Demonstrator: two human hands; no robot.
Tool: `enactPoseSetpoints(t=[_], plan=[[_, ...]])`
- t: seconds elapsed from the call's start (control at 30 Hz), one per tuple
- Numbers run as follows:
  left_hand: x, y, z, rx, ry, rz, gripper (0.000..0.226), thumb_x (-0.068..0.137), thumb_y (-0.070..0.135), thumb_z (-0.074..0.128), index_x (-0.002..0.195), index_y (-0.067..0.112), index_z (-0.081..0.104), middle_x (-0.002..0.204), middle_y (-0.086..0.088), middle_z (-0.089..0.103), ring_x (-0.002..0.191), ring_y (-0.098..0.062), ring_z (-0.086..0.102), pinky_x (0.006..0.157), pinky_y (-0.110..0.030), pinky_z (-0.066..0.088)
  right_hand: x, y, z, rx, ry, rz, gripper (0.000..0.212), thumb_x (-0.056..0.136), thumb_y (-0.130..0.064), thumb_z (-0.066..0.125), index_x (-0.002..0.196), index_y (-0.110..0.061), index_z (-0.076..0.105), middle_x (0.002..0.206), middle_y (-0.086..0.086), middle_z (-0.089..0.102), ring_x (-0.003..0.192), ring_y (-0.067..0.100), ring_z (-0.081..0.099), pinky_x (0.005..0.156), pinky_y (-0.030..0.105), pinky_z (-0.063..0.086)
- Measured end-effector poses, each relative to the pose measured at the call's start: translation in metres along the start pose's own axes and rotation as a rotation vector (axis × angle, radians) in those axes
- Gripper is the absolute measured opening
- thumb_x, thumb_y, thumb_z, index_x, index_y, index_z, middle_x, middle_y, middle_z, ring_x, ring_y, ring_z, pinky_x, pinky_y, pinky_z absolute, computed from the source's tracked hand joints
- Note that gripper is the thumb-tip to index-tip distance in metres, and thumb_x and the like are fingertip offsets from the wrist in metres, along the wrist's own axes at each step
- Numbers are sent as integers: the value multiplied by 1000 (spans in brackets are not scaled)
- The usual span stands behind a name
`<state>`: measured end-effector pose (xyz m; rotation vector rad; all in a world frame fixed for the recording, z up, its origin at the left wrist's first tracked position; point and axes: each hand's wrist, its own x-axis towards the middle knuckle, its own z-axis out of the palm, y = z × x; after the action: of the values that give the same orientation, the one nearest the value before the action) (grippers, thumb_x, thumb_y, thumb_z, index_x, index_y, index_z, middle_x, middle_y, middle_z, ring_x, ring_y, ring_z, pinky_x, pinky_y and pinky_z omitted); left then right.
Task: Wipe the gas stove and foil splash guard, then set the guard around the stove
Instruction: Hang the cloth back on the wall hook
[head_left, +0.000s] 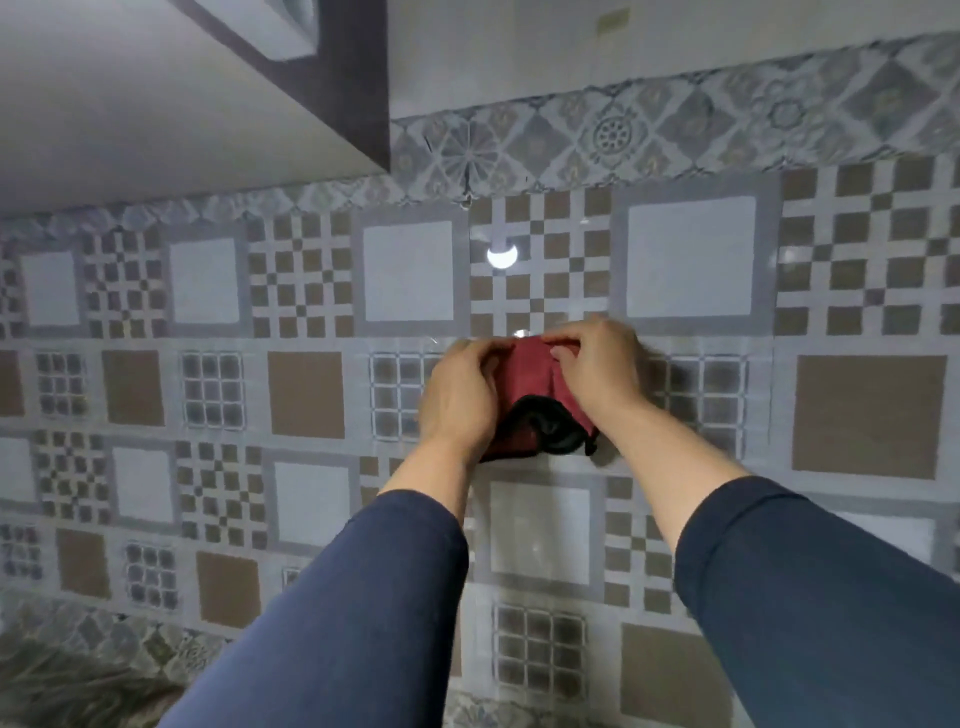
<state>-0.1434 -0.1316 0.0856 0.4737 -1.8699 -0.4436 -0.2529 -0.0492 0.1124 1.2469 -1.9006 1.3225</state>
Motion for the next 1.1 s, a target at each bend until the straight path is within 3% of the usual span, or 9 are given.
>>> enactPoseSetpoints(t=[0.17, 0.33, 0.4, 0.53, 0.63, 0.8, 0.87, 0.97, 1.1], plan=[[10, -29, 24, 49, -39, -33, 35, 93, 20, 39, 115, 33, 64, 113, 5, 68, 103, -20, 63, 89, -43, 52, -6, 17, 27, -155, 127, -95, 22, 88, -15, 61, 105, -23, 72, 101, 6, 68, 94, 27, 61, 85, 40, 50], [-17, -36, 27, 54, -121, -68, 41, 95, 24, 39, 129, 41, 53, 120, 8, 67, 107, -17, 63, 86, -42, 53, -35, 29, 41, -97, 102, 11, 28, 91, -18, 56, 114, -30, 67, 112, -1, 69, 97, 25, 61, 86, 41, 51], [-20, -29, 18, 135, -158, -57, 43, 95, 24, 40, 134, 40, 49, 123, 4, 61, 109, -20, 60, 86, -43, 53, -39, 24, 36, -157, 95, 52, 31, 91, -18, 54, 115, -34, 66, 113, -1, 68, 100, 25, 56, 88, 42, 47], [-43, -25, -14, 250, -198, -62, 35, 95, 21, 46, 126, 31, 59, 135, 0, 46, 120, -24, 51, 92, -42, 49, -60, -5, 15, -301, 11, 20, 29, 90, -21, 58, 116, -31, 66, 130, -1, 57, 118, 26, 42, 100, 42, 31], [-79, -40, -45, 296, -281, -166, 34, 92, 17, 45, 119, 29, 62, 137, -2, 45, 117, -25, 54, 93, -43, 49, -98, -28, 9, -250, -38, -48, 23, 90, -25, 59, 110, -27, 70, 132, -2, 56, 123, 26, 39, 97, 40, 27], [-161, -76, -112, 357, -490, -437, 32, 89, 13, 46, 108, 26, 69, 124, -4, 65, 112, -25, 61, 93, -42, 51, -187, -65, 40, -159, -531, -28, 19, 92, -29, 57, 104, -28, 71, 120, -4, 66, 124, 25, 47, 97, 40, 32], [-201, -92, -145, 388, -546, -539, 30, 89, 13, 49, 107, 26, 69, 121, -3, 67, 112, -24, 61, 96, -41, 50, -227, -79, 62, -88, -738, 1, 16, 90, -28, 61, 101, -27, 72, 114, -3, 70, 117, 22, 57, 100, 38, 40], [-269, -120, -196, 435, -565, -712, 26, 89, 13, 51, 102, 27, 70, 118, -1, 68, 110, -21, 62, 97, -36, 49, -286, -101, 99, -10, -997, 21, 12, 84, -27, 68, 95, -27, 74, 102, -2, 74, 102, 19, 65, 94, 38, 49], [-364, -150, -260, 500, -511, -910, 25, 88, 16, 53, 101, 28, 71, 120, 1, 68, 111, -20, 62, 97, -29, 48, -363, -131, 144, 39, -1267, -46, 13, 81, -23, 71, 93, -23, 75, 98, 1, 75, 97, 18, 67, 88, 33, 51]])
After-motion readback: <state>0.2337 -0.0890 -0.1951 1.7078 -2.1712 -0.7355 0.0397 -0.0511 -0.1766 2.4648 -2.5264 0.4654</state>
